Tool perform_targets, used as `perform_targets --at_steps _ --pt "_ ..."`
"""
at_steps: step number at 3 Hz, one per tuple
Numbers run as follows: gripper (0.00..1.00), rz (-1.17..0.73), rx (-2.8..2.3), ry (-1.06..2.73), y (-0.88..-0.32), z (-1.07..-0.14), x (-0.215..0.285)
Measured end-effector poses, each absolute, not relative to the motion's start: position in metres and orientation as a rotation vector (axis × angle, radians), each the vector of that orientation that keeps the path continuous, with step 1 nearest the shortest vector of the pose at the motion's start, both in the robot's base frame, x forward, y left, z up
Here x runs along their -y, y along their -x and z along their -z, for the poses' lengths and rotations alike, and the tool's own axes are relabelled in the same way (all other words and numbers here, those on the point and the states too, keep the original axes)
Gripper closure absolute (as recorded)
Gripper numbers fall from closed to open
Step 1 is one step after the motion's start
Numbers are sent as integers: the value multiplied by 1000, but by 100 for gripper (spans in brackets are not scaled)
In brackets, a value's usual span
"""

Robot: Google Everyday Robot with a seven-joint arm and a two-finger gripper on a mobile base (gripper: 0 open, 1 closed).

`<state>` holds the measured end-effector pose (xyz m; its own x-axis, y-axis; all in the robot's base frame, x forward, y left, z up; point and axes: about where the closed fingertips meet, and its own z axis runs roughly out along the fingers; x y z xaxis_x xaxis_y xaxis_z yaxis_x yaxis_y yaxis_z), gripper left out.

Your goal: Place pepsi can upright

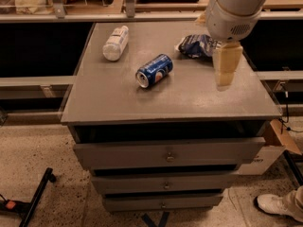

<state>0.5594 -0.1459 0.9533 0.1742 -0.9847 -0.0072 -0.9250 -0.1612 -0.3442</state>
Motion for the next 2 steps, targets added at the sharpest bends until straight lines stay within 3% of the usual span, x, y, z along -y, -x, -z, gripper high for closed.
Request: perform_targets --at_steps 2 --pt "0 340 -1536 2372 -585 -941 103"
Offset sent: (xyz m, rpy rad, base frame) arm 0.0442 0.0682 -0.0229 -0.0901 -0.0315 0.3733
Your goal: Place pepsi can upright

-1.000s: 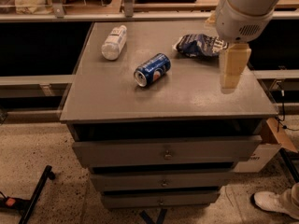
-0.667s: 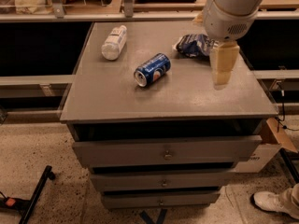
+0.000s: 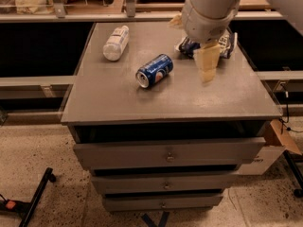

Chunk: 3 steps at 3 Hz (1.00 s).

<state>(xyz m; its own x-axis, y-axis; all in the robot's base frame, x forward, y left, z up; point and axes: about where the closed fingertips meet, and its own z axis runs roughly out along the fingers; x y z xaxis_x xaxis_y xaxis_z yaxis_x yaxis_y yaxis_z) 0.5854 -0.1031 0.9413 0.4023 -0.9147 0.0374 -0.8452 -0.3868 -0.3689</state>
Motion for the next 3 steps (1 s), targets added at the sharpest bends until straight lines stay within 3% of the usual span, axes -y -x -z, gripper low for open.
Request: perform_targets --at_steps 3 --pt "0 272 -1351 2643 -632 -899 59"
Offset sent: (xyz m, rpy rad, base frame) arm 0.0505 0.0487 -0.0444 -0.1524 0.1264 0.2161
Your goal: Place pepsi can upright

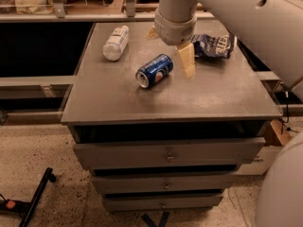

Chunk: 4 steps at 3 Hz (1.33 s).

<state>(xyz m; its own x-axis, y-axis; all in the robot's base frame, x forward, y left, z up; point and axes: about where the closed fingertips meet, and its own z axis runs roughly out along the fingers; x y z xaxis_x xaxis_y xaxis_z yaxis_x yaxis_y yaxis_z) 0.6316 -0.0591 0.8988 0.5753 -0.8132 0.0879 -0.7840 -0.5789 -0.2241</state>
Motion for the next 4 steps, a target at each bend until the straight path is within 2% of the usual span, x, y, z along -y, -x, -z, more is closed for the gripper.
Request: perform_targets --at_steps 4 --pt "0 234 -1296 2756 -647 -847 23"
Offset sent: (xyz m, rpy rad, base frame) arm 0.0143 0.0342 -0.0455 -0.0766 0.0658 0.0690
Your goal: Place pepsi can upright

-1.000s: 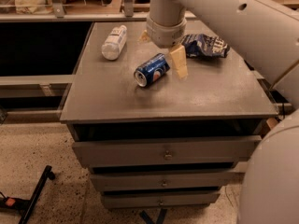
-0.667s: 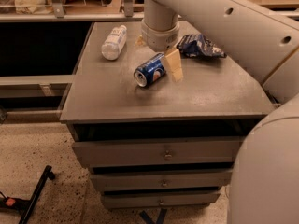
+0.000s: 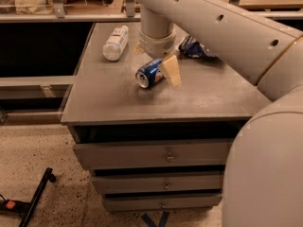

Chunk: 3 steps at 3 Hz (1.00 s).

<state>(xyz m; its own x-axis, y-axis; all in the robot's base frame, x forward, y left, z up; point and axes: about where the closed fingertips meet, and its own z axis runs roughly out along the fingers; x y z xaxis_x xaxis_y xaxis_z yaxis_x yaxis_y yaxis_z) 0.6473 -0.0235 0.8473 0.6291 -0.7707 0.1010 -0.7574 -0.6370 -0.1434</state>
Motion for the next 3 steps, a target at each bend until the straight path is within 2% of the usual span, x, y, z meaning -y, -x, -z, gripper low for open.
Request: perform_targets --at_steps 1,2,3 --pt "6 229 -1294 2780 -646 -839 20" --pt "24 227 -1289 2796 -643 -834 17" --pt "48 238 -1276 2805 -639 -833 14"
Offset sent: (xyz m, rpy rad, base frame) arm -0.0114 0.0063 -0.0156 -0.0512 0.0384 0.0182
